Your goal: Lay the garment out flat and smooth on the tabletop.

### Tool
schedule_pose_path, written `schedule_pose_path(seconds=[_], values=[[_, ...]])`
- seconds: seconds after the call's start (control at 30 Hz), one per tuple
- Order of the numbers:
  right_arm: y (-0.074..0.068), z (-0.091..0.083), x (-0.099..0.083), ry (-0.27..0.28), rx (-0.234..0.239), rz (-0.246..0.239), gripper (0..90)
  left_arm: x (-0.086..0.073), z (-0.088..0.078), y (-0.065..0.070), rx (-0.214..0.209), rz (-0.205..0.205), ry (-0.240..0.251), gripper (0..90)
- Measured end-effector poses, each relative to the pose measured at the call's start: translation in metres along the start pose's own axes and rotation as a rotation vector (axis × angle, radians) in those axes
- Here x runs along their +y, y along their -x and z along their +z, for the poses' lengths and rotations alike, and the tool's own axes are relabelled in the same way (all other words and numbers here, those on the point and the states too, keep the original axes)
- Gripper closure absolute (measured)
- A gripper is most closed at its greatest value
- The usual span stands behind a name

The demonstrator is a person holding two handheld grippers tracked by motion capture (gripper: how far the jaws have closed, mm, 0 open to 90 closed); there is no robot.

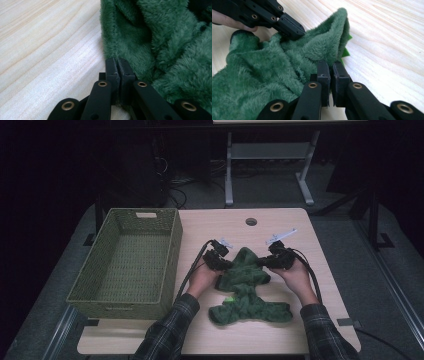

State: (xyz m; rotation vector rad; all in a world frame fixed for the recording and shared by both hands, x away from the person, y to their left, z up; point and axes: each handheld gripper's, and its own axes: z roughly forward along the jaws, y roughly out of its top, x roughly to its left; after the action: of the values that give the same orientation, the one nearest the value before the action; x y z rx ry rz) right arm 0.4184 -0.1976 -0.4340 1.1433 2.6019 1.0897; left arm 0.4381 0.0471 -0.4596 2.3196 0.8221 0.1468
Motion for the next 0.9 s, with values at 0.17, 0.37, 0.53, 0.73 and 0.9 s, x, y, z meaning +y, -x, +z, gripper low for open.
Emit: schedule_pose_path(seconds=[0.17,0.37,0.53,0.73,0.9], values=[[0.001,-0.008,-0.001,0.024,-0.012,-0.003,85.8,0.004,-0.018,-0.001,0.042,-0.012,0.079,89.3],[0.004,-0.020,0.002,0.045,-0.069,0.004,86.1,0.006,-0.042,-0.004,0.126,-0.007,0.153,89.5],[0.018,-0.010,-0.008,-0.007,-0.105,0.077,86.8,-0.003,-0.033,-0.008,0.128,-0.020,0.152,89.5],[0.030,0.007,-0.019,-0.058,-0.149,0.129,87.5,-0.010,-0.012,-0.008,0.118,-0.010,0.133,89.5],[0.036,0.008,-0.021,-0.060,-0.195,0.148,87.7,-0.006,-0.003,-0.008,0.128,0.016,0.128,89.4]])
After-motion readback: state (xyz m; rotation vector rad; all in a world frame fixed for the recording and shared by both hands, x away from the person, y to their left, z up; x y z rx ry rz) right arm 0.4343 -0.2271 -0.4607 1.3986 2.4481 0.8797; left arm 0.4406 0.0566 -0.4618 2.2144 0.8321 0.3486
